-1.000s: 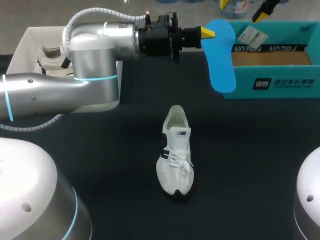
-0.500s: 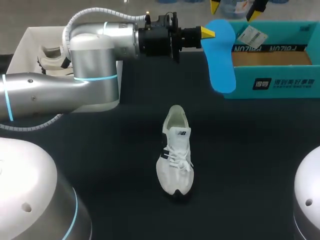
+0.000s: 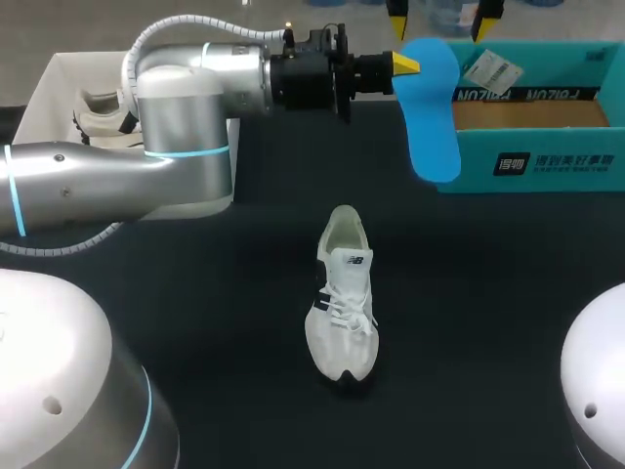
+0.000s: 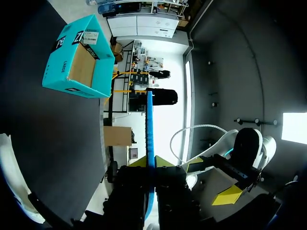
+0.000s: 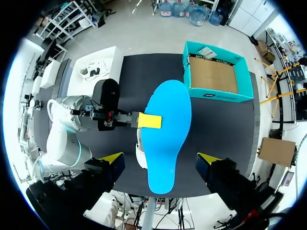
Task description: Take the shoe out of the shoebox, open the shoe tongue, remove and reinsert the insole, then place the shoe into the shoebox
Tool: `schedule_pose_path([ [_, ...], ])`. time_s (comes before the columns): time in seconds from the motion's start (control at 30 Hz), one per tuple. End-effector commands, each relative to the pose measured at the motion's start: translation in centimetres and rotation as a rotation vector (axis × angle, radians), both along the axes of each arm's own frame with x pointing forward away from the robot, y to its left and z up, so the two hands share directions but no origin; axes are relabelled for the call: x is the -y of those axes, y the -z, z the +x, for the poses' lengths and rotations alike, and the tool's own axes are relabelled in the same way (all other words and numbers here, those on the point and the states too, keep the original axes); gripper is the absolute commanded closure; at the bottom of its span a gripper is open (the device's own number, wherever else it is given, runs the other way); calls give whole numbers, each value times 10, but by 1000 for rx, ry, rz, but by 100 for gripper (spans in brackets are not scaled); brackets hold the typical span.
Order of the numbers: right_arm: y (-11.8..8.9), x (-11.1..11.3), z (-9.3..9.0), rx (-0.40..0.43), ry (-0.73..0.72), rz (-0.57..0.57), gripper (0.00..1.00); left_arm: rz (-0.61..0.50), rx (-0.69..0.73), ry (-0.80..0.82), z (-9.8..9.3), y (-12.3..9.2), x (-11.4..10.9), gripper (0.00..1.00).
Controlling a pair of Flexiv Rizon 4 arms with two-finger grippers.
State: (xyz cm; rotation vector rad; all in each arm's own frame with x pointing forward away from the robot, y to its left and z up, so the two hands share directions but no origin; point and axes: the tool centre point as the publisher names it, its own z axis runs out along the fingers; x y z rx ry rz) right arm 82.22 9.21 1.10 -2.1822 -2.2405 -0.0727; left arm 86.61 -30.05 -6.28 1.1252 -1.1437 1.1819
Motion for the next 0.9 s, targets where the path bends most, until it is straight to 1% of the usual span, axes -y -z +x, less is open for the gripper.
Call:
schedule_pose_path([
  [0.03, -1, -3, 0, -9, 25, -37, 0, -1, 0, 0, 0, 1, 1, 100],
  [0.47, -1, -3, 0, -9, 25, -37, 0, -1, 0, 0, 0, 1, 1, 100],
  [0.53, 3, 1, -2, 75, 21, 99, 0, -1, 0, 0, 0, 1, 1, 100],
  [0.6, 0, 5, -3, 204, -4, 228, 0, -1, 0, 0, 0, 1, 1, 100],
  [0.67, -4, 8, -5, 310, -27, 323, 0, -1, 0, 0, 0, 1, 1, 100],
  [0.7, -6, 10, -5, 349, -32, 353, 0, -1, 0, 0, 0, 1, 1, 100],
  [0.73, -7, 12, -5, 376, -33, 382, 0, -1, 0, 0, 0, 1, 1, 100],
  [0.9, -7, 25, -7, 446, -29, 531, 0, -1, 0, 0, 0, 1, 1, 100],
])
